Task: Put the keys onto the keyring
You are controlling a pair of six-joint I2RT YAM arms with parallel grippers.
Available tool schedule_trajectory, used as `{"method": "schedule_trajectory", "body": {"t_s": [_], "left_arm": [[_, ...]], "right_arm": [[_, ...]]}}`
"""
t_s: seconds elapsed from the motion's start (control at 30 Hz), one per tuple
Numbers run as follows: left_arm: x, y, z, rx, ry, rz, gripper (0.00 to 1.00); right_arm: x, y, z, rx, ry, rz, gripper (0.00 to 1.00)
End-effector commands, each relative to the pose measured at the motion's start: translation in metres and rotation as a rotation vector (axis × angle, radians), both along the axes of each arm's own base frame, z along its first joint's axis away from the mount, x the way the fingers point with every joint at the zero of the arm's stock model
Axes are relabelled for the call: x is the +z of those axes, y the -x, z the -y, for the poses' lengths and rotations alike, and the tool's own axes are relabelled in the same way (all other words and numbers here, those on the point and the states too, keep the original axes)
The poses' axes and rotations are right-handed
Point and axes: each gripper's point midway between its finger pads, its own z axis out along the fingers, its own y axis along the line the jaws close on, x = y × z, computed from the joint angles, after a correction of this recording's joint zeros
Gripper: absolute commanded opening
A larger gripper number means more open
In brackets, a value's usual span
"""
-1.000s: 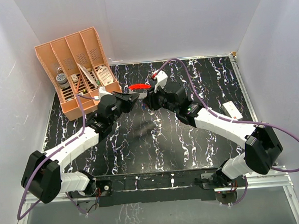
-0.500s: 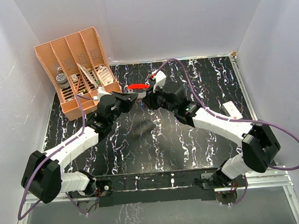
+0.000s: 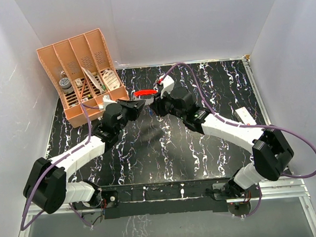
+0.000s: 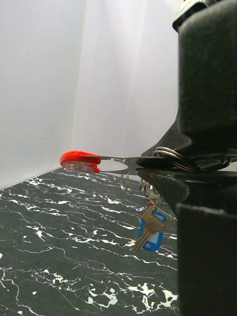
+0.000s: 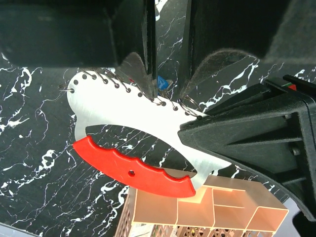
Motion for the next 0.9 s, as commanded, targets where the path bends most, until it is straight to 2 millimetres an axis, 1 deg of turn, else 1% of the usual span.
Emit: {"method": "schedule_trajectory", "body": {"t_s": [0.0, 0.3, 0.43, 0.53, 0.73, 0.87], "left_arm": [[0.046, 0.010, 0.017, -0.075, 0.199, 0.105, 0.00], [0.043, 0.011, 0.013, -0.053, 0.354, 0.095, 0.00], [0.040, 0.012, 0.011, -0.040, 0.410, 0.089, 0.00], [0.038, 0.013, 0.007, -0.025, 0.454, 0.077, 0.00], [0.041, 0.014, -0.004, 0.017, 0.531, 0.084, 0.00], [0.042, 0.014, -0.007, 0.031, 0.551, 0.088, 0.00]], "right_arm": [[0.013, -0.010, -0.004, -0.019, -0.038, 0.065, 0.21], [0.009, -0.014, -0.001, -0.041, -0.025, 0.079, 0.21], [0.015, -0.012, 0.002, -0.047, -0.045, 0.103, 0.21], [0.016, -0.012, 0.004, -0.053, -0.040, 0.105, 0.21], [0.021, -0.011, 0.009, -0.067, -0.041, 0.127, 0.21], [0.033, -0.007, 0.012, -0.066, -0.076, 0.156, 0.22]]}}
